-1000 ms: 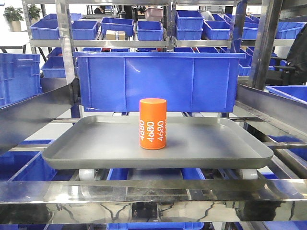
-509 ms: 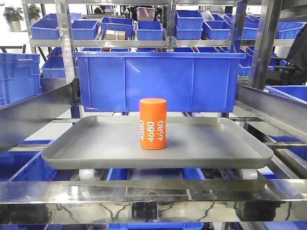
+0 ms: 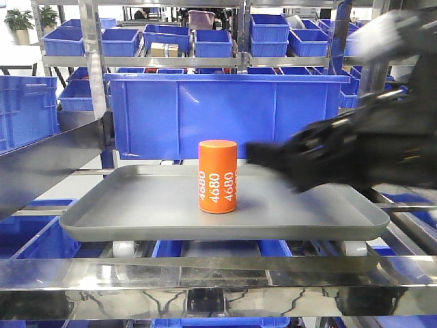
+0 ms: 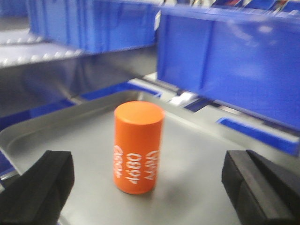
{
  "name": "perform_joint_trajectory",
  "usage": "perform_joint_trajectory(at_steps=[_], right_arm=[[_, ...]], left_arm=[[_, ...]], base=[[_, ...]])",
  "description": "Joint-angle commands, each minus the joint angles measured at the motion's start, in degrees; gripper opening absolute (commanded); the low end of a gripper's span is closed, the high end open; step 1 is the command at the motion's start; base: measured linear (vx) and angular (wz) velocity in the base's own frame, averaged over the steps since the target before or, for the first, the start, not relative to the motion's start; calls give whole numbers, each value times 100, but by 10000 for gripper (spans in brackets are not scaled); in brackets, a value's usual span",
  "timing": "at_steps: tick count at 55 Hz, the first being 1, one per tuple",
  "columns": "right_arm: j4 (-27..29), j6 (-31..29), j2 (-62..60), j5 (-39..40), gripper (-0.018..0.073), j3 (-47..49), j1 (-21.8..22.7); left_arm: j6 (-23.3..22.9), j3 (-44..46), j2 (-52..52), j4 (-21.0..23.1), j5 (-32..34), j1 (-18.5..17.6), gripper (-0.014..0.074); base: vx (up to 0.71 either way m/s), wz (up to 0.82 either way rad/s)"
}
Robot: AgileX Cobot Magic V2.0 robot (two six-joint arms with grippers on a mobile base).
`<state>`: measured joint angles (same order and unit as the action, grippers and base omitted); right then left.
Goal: Grab orange capacitor from left shelf to right conveyor
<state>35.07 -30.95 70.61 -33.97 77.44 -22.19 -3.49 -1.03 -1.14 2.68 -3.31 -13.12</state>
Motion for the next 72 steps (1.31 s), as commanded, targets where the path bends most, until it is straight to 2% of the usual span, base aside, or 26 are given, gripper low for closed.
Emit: perform_joint_trajectory(at_steps=[1,11,22,42,56,63,67,72], right_arm=[[170,-66,83,528,681,244,-143],[301,-66,325,715,677,244,-205],[787,-311,559,826,668,244,-205],[2908,-1993,1173,968,655,244,-205],[3920,-3073,1642,1032,633,421,-205],[3946,-3131,1812,908,524,729,-205],[3966,-3107,1816,958,371,787,-205],[3961,-3107,1810,945,120,801,-199]], left_arm=[[-32,171,-29,23,466,-44,-6],[-32,171,-29,23,466,-44,-6],[-32,171,-29,23,466,-44,-6],[-32,171,-29,23,466,-44,-6],[-32,171,-29,23,466,-44,-6],[-32,171,-29,23,466,-44,-6],[-32,171,-29,23,466,-44,-6],[-32,171,-29,23,466,-44,-6]], base=[[0,0],[0,0],[0,0],[0,0],[0,0],[0,0],[0,0],[0,0]])
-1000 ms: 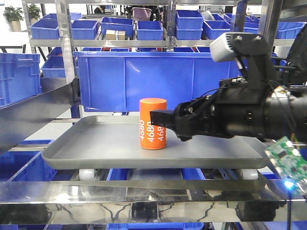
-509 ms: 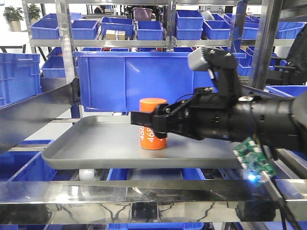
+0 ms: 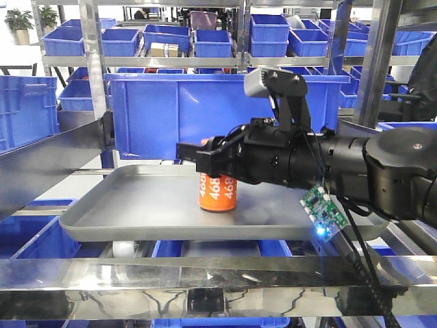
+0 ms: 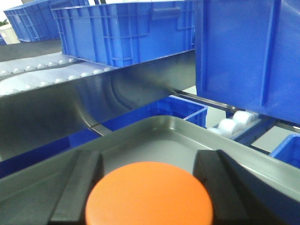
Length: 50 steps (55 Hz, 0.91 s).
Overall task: Grab orange capacitor from left shelf to right conveyor
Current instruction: 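Close the right gripper on top of the orange cylinder, then lift the orange cylinder off the tray and withdraw the right arm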
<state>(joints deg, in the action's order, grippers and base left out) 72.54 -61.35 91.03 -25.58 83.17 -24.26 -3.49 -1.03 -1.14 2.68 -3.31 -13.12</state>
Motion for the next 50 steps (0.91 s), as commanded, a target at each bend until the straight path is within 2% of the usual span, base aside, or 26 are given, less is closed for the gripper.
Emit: perform_joint_trajectory(at_steps=[1,3,14,22,29,39,44,50], right_arm=[[201,-72,-233,92,59,228,8],[195,-72,-233,51,-15,228,8],[-42,-72,-372,-33,-8,228,8],[-811,202,-760,139,-8,228,14],[-2172,1076,-1258,205,-8,228,14],[-4888,3210,-2073,-196,-8,228,14],[-6413,4471,-2566,-783,-8,223,14],[-7207,4964,-3054,-1319,-8,165,14]], left_arm=[[-32,171,-29,23,466,-44,-6],[-32,171,-29,23,466,-44,-6],[-32,171,-29,23,466,-44,-6],[-32,171,-29,23,466,-44,-6],[-32,171,-29,23,466,-44,-6],[-32,171,-29,23,466,-44,-6],[-32,171,-29,23,466,-44,-6],[-32,171,-29,23,466,-44,-6]], base=[[0,0],[0,0],[0,0],[0,0],[0,0],[0,0],[0,0],[0,0]])
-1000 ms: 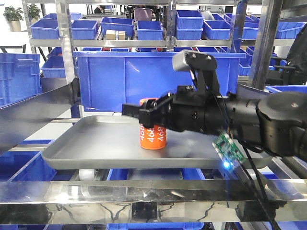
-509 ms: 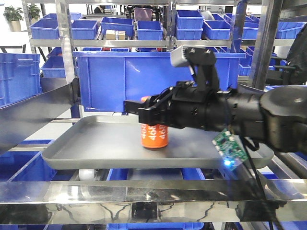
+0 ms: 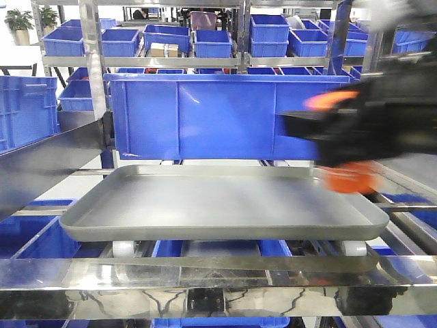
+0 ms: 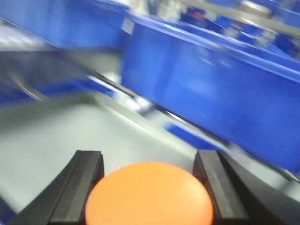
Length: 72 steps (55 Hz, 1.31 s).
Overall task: Grab orange capacitor from left shelf to right conveyor
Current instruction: 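Lift the orange cylinder off the tray and withdraw the right arm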
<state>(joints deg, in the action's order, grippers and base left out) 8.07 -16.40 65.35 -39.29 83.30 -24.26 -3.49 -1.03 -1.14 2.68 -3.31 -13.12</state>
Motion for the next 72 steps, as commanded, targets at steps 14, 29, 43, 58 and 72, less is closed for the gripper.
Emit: perform_joint_trajectory(at_steps=[14,29,43,58,72], right_arm=[[-807,462,-2401,1018,-8,-1881,14],[-775,894,-4626,2092,-8,-4254,14],[-807,1075,-5386,2063,-8,-4754,14],[-769,1075,-5396,2063,-8,-4754,14],[-770,1075,-5396,2068,-8,-4754,14]], left_arm=[[-32,171,-29,23,466,-44,-6],[-32,171,-29,23,466,-44,-6],[-32,171,-29,23,466,-44,-6],[-32,171,-29,23,466,-44,-6],[-32,171,-29,23,466,-44,-6]], base=[[0,0],[0,0],[0,0],[0,0],[0,0]])
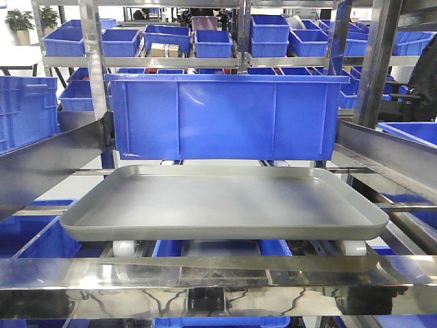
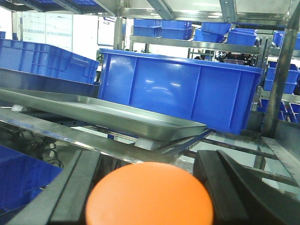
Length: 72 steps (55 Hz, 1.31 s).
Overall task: Grab orange capacitor from left shelf to right conveyor
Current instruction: 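Lift the orange cylinder off the tray and withdraw the right arm, then drive the base to the round green conveyor holding the cylinder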
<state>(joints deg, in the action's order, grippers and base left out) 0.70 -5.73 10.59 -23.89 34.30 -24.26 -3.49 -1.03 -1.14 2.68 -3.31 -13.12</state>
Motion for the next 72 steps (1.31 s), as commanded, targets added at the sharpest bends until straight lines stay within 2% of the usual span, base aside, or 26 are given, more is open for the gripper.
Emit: perform_joint_trajectory(at_steps=[1,33,72], right_arm=[[-33,8,79,528,-8,145,14],[-38,8,79,528,-8,145,14],[-37,8,79,523,-8,145,14]], left_arm=[[-32,171,-29,23,466,-44,-6],[-32,171,-29,23,466,-44,-6],[-32,171,-29,23,466,-44,-6]], base=[[0,1],[-4,16],[-14,53]])
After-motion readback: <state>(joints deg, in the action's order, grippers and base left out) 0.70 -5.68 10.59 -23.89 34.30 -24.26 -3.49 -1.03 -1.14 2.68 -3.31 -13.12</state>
